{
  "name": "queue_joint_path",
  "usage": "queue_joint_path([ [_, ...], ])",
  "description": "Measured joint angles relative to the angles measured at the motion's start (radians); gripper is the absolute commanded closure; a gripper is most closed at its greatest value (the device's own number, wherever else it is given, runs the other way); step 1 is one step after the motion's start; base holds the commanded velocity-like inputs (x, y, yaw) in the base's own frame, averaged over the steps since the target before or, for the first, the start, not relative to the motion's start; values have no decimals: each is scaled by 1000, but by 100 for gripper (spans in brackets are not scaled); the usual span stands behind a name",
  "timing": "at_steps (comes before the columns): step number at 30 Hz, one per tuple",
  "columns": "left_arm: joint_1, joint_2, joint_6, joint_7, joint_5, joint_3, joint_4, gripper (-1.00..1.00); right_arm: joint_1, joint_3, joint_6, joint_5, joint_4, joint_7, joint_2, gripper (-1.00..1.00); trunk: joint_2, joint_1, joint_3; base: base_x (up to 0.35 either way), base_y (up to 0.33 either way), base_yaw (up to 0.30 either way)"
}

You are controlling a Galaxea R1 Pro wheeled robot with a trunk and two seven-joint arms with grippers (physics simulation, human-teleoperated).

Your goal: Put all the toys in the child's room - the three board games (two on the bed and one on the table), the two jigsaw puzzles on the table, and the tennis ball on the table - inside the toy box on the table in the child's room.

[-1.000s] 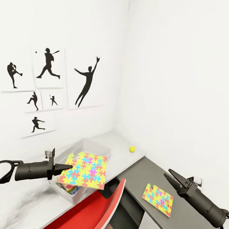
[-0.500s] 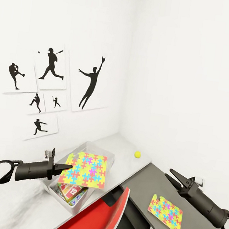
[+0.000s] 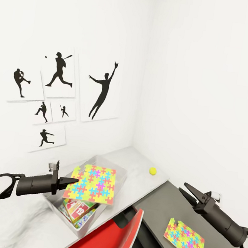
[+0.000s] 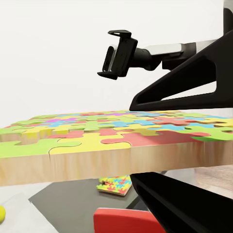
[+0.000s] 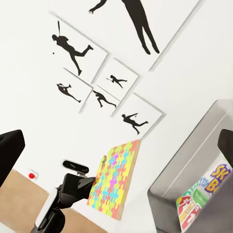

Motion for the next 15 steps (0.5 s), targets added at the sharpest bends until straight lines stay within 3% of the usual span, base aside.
queue_joint_path([
  [8, 0, 0, 1, 0, 0, 0, 0, 100, 0, 0, 0, 0, 0, 0, 0, -100, 0, 0, 0, 115, 18, 29],
  [15, 0, 0, 1, -1, 0, 0, 0, 100, 0, 2, 0, 0, 0, 0, 0, -100, 0, 0, 0, 136, 7, 191],
])
